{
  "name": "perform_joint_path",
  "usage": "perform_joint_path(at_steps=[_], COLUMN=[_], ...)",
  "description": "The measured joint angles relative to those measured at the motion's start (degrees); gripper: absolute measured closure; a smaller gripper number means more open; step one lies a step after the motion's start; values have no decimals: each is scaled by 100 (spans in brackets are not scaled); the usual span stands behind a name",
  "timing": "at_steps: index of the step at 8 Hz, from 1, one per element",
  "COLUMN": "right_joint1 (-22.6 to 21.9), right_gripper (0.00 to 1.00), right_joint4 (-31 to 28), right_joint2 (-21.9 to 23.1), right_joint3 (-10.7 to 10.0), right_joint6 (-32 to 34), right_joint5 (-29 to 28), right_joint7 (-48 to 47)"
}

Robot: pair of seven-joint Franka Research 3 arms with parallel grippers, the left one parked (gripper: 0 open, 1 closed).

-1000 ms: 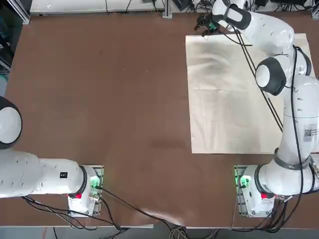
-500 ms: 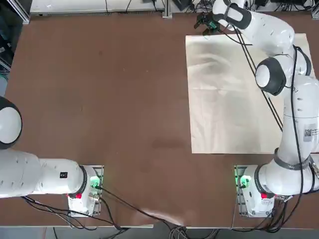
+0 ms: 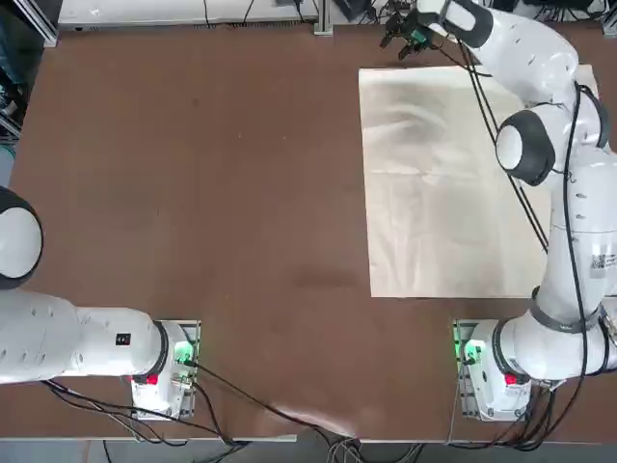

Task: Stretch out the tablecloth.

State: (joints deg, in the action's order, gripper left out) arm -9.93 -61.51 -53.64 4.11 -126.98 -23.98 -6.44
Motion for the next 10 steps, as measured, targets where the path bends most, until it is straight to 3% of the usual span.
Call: perform_joint_path(at_steps=[1, 3, 8, 10], right_joint1=[-24, 3, -2, -15], right_gripper=[0, 0, 0, 0], right_joint4=[21, 29, 28, 19], right_joint2=[258, 824, 2148, 2567], right_joint3=[-192, -372, -397, -397], right_joint6=[407, 1162, 2706, 3352], right_joint5=[64, 614, 1627, 1716], right_joint7=[72, 158, 184, 185])
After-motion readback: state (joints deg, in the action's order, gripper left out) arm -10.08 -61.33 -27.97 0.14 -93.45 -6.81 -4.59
